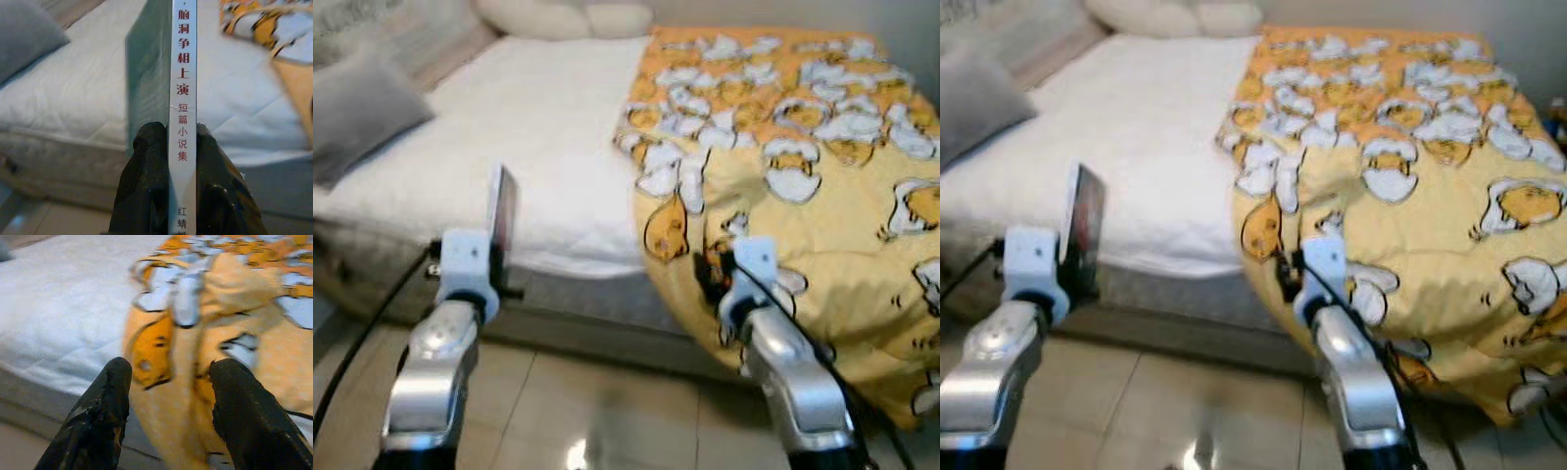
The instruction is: Clean up the room
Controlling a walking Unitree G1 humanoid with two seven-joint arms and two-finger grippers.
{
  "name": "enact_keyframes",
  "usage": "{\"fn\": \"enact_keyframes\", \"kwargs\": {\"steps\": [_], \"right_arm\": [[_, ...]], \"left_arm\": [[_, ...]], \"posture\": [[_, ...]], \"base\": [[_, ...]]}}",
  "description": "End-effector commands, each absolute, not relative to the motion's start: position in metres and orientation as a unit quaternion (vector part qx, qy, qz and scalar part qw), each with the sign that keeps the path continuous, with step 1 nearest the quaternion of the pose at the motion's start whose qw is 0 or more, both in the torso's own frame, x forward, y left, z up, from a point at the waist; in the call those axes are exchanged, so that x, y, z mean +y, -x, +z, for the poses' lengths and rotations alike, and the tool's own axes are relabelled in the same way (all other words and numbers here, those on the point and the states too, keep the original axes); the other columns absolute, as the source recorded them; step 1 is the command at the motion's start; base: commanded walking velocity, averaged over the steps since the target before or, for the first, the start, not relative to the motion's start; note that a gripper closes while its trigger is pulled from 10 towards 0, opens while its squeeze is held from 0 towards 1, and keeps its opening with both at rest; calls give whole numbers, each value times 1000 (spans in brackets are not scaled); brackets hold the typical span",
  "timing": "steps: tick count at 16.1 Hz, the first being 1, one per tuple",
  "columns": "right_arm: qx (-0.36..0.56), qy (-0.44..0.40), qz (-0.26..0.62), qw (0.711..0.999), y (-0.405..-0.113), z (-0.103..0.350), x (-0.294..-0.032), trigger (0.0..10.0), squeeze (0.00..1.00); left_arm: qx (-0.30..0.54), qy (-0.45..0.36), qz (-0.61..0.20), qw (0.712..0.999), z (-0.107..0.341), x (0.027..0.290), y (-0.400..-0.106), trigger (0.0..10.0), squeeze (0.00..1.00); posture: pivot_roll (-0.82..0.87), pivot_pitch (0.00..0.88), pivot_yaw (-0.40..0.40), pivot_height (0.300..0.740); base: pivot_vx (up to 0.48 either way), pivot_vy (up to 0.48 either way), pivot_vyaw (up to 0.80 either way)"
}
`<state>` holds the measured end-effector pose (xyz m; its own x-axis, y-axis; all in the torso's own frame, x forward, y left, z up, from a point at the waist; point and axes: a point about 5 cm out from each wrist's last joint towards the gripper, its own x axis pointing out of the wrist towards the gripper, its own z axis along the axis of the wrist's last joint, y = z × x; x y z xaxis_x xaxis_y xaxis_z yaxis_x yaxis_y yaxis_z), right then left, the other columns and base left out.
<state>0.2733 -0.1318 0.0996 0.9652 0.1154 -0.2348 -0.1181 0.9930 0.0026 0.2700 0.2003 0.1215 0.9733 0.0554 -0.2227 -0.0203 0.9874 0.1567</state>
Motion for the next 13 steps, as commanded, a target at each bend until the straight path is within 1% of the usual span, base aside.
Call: {"fn": "enact_keyframes", "kwargs": {"steps": [1,3,6,13], "right_arm": [[121,7,33,992,-273,98,-142,10000,0],[123,3,26,992,-275,97,-142,10000,0],[121,4,28,992,-279,99,-140,10000,0],[101,-4,34,994,-290,110,-136,10000,0]], "left_arm": [[81,-82,4,993,134,191,-273,10000,0],[83,-82,4,993,133,191,-271,10000,0],[84,-83,8,993,133,194,-272,10000,0],[84,-82,10,993,131,193,-272,10000,0]], "posture": [[-27,0,57,740],[-24,0,55,740],[-24,0,49,740],[-29,0,46,740]], "base": [[405,0,0],[401,0,0],[395,0,-800],[382,0,0]]}}
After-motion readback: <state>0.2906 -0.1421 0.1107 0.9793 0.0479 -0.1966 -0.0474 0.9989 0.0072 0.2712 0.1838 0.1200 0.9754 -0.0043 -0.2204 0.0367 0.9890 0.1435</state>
